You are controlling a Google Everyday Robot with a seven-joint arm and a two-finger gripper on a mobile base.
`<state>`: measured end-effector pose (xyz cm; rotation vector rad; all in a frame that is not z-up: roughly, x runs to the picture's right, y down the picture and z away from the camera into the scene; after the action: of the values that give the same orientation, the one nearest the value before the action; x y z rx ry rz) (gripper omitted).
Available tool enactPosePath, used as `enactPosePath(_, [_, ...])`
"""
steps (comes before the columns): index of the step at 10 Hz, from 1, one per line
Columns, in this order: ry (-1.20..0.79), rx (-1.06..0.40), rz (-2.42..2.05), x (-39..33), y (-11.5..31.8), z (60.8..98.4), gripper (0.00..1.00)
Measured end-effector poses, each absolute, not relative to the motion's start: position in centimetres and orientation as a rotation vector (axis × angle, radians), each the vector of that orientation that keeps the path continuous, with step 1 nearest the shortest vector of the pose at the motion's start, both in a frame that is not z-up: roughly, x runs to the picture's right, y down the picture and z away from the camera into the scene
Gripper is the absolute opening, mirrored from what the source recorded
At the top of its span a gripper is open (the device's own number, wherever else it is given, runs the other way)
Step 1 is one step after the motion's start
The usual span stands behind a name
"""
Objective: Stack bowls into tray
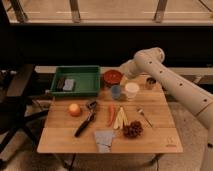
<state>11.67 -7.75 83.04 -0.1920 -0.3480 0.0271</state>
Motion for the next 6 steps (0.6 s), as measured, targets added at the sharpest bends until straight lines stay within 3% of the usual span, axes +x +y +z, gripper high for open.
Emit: enactPosePath(6, [-0.353,-0.166,-0.026,11.74,-8.43,83.44,0.65])
